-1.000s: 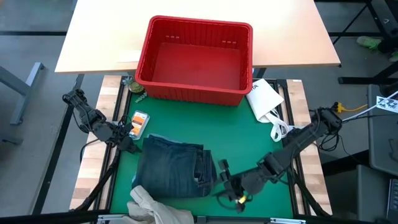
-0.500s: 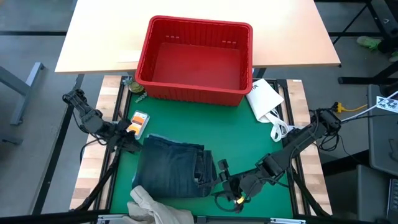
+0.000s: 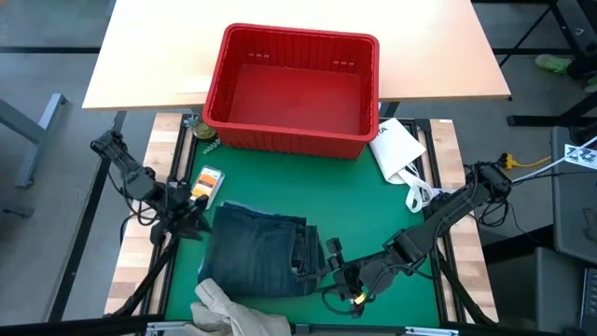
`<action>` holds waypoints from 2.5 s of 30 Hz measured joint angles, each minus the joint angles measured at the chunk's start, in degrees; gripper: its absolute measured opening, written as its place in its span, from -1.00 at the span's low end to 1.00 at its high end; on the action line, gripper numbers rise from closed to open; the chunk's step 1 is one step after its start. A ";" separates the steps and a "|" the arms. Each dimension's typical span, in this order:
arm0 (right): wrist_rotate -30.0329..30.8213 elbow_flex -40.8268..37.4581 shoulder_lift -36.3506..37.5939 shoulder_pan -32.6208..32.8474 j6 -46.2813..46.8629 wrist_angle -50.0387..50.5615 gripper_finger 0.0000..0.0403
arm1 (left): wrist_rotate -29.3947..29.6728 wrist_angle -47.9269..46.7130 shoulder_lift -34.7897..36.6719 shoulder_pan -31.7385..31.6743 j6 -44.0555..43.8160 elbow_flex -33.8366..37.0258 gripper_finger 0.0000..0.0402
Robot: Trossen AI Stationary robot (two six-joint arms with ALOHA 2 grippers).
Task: Fold Laundry from Bin
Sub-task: Fold the gray short
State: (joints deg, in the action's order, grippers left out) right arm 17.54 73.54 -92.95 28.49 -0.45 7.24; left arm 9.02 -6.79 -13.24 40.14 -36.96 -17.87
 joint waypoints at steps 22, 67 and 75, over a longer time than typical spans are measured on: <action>6.97 0.00 0.00 0.00 3.09 0.16 -0.27 | -6.23 11.71 -35.47 3.76 22.10 -14.58 -0.23; 6.91 -0.02 0.07 0.00 0.07 0.34 -0.27 | 11.52 -8.31 -75.36 16.19 24.11 -46.56 -0.30; 6.91 -0.02 0.07 0.00 0.07 0.29 -0.27 | 12.64 -8.39 -74.59 15.20 23.82 -46.56 -0.81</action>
State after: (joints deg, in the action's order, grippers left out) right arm 24.45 73.52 -92.88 28.49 -0.38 7.53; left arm 21.66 -15.18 -87.83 55.34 -13.15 -64.42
